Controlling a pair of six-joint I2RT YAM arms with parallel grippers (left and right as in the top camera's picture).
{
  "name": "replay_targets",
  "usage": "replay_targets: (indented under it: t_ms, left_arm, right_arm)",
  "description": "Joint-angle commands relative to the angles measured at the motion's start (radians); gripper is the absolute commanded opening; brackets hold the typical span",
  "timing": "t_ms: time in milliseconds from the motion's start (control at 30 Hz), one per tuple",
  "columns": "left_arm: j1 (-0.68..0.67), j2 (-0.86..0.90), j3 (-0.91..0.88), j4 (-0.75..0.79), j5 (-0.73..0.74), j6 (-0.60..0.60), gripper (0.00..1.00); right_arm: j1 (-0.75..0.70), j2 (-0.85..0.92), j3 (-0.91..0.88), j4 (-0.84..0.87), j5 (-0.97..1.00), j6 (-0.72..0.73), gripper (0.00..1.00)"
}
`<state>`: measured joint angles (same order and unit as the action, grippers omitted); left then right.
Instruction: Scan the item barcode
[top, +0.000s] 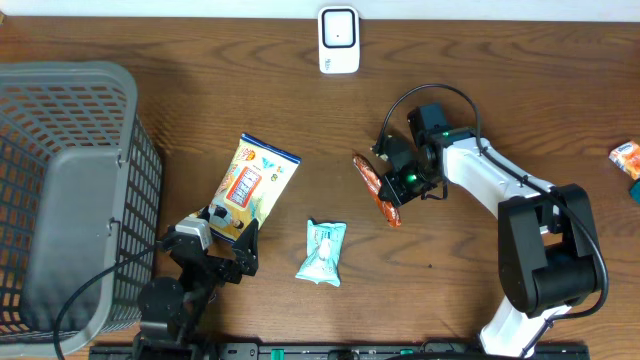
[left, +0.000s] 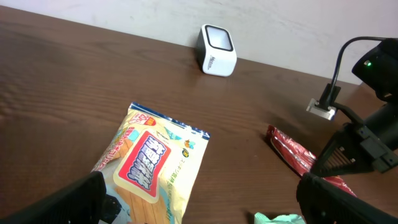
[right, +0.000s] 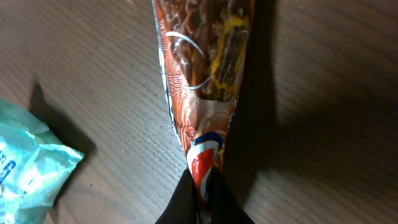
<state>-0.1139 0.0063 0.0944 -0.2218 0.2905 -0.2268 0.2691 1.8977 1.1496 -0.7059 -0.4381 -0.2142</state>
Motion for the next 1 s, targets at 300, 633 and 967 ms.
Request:
replay_targets:
  t_ms: [300, 633, 967]
  left_arm:
    - [0.003, -0.002, -0.015, -0.024, 0.016, 0.02, 0.98]
    - [0.003, -0.002, -0.015, -0.024, 0.016, 0.02, 0.98]
    - [0.003, -0.002, -0.015, -0.024, 0.016, 0.02, 0.98]
  right_arm:
    - [-0.2, 0.14, 0.012, 0.027, -0.167, 0.069, 0.06]
    - [-0.309, 0.146, 0.021, 0.063, -0.18, 0.068, 0.63]
    - [-0.285, 0.146, 0.032, 0.094, -0.353, -0.014, 0.72]
